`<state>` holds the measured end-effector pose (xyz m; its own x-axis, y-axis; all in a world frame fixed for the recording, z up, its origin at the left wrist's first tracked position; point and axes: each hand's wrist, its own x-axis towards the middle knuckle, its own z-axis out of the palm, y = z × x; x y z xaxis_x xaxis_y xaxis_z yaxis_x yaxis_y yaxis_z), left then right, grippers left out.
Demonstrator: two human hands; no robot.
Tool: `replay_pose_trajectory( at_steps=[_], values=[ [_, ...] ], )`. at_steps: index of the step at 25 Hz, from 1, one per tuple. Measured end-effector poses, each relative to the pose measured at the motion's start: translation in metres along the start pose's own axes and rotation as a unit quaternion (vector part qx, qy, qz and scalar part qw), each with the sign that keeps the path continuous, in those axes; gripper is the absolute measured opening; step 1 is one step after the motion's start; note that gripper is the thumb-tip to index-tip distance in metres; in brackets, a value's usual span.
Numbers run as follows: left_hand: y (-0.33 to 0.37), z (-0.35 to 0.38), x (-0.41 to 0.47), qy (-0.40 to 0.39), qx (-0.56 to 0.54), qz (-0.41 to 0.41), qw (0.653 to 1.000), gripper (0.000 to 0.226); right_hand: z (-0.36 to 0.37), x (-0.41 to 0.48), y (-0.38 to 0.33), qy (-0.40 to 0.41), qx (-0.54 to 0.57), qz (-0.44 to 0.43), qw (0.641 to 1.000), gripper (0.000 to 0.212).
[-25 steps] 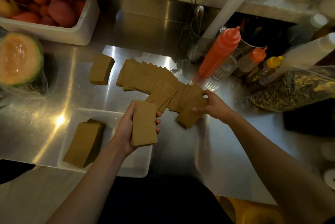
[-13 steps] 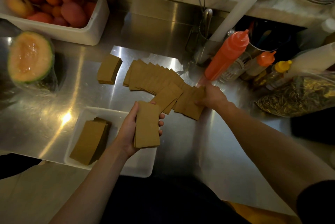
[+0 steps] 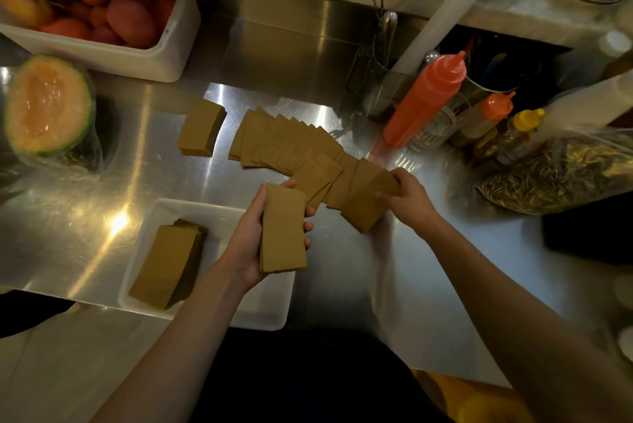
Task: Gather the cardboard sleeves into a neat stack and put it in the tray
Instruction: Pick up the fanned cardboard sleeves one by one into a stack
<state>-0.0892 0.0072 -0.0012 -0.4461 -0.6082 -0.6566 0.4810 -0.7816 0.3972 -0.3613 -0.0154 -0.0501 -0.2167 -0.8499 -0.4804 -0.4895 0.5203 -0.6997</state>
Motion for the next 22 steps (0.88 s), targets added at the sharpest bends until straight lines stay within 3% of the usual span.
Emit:
replay_pose_trajectory(
  at_steps=[3,9,16,22],
  values=[
    [-0.001,-0.001,0.001,-0.003,-0.001,0.004,1.000,0.051,-0.008,-0.026,-0.017,-0.056,0.089,-0.006,0.994,0.026],
    [-0.004,-0.003,0.001,0.004,-0.001,-0.002,1.000,0.053,-0.024,-0.072,-0.070,-0.114,0.122,-0.068,0.984,0.032],
    [-0.003,-0.002,-0.003,0.039,0.052,0.003,0.998,0.049,-0.021,-0.092,-0.117,-0.152,0.043,-0.107,0.982,0.021],
    [0.000,0.001,-0.010,0.045,0.070,-0.031,0.996,0.055,-0.003,-0.100,-0.134,-0.180,0.059,-0.131,0.973,0.024]
  ],
)
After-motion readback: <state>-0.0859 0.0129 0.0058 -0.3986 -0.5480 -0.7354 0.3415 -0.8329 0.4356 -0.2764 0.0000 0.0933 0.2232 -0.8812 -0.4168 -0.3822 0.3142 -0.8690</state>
